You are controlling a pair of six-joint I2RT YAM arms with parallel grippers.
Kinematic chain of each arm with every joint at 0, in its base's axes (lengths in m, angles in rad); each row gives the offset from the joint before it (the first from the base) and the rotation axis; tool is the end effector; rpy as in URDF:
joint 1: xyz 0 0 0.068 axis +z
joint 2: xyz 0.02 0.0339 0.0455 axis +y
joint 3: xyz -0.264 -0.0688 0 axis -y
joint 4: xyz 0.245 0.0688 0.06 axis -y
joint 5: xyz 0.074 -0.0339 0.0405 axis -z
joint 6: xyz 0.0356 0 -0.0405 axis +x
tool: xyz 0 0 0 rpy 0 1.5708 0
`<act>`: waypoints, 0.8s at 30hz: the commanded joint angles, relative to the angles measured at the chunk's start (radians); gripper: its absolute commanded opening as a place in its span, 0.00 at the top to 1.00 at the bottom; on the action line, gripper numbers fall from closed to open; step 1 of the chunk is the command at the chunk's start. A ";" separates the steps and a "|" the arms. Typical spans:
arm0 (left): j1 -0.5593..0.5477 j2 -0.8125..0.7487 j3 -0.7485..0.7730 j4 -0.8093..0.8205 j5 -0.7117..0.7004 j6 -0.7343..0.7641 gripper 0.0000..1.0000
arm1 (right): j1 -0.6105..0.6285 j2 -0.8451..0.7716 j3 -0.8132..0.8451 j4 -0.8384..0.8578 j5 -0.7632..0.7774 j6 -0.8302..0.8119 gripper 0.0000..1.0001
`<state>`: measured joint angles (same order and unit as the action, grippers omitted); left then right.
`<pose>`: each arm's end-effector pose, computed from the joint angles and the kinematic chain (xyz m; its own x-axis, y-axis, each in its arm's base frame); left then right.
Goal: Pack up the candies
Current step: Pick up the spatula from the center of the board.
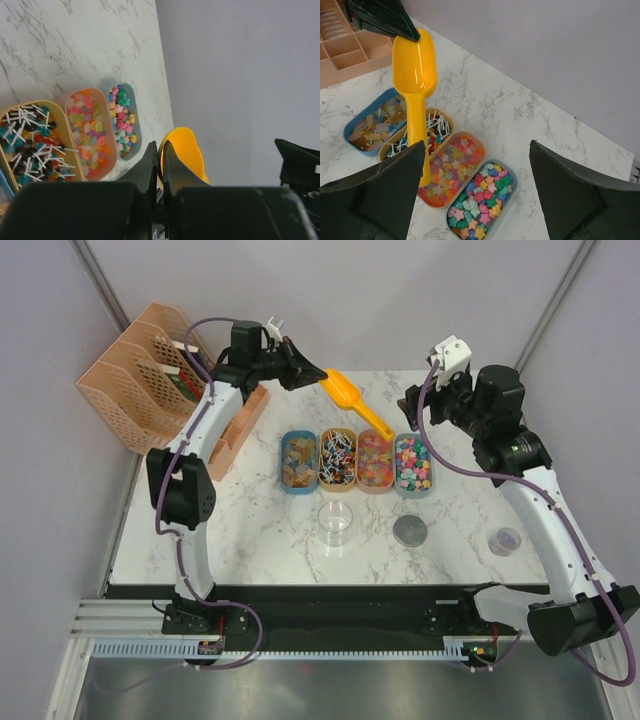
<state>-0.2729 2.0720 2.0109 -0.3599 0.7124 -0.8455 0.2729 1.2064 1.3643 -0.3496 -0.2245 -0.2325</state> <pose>0.4629 -0.1537 0.3487 -0.8436 -0.3520 -0.4055 0.2219 0.4592 -0.8602 0.2532 0.0791 0.4372 -0.0695 -0.2527 -0.9650 -0.5028 0.8444 -0.1849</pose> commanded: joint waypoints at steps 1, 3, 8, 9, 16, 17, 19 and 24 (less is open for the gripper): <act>0.020 -0.130 -0.075 0.094 0.094 -0.179 0.98 | 0.005 0.021 0.047 -0.002 -0.123 0.048 0.08; 0.023 -0.139 -0.089 0.099 0.114 -0.187 0.98 | 0.008 0.034 0.050 -0.011 -0.174 0.045 0.09; 0.024 -0.144 -0.104 0.107 0.130 -0.185 0.98 | 0.058 0.136 0.128 -0.147 -0.303 0.013 0.16; 0.023 -0.144 -0.106 0.107 0.130 -0.182 0.98 | 0.069 0.145 0.137 -0.152 -0.314 0.012 0.17; 0.024 -0.144 -0.107 0.104 0.125 -0.173 0.98 | 0.134 0.179 0.151 -0.146 -0.268 -0.039 0.18; 0.024 -0.147 -0.110 0.102 0.125 -0.172 0.98 | 0.141 0.179 0.147 -0.141 -0.262 -0.041 0.18; 0.023 -0.150 -0.112 0.102 0.124 -0.171 0.98 | 0.147 0.174 0.136 -0.131 -0.242 -0.041 0.19; 0.024 -0.156 -0.121 0.095 0.124 -0.170 0.98 | 0.183 0.166 0.101 -0.089 -0.170 -0.047 0.24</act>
<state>-0.2489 1.9697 1.8904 -0.2897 0.7990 -0.9802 0.4351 1.3907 1.4708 -0.4850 -0.4366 -0.2562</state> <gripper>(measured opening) 0.045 0.769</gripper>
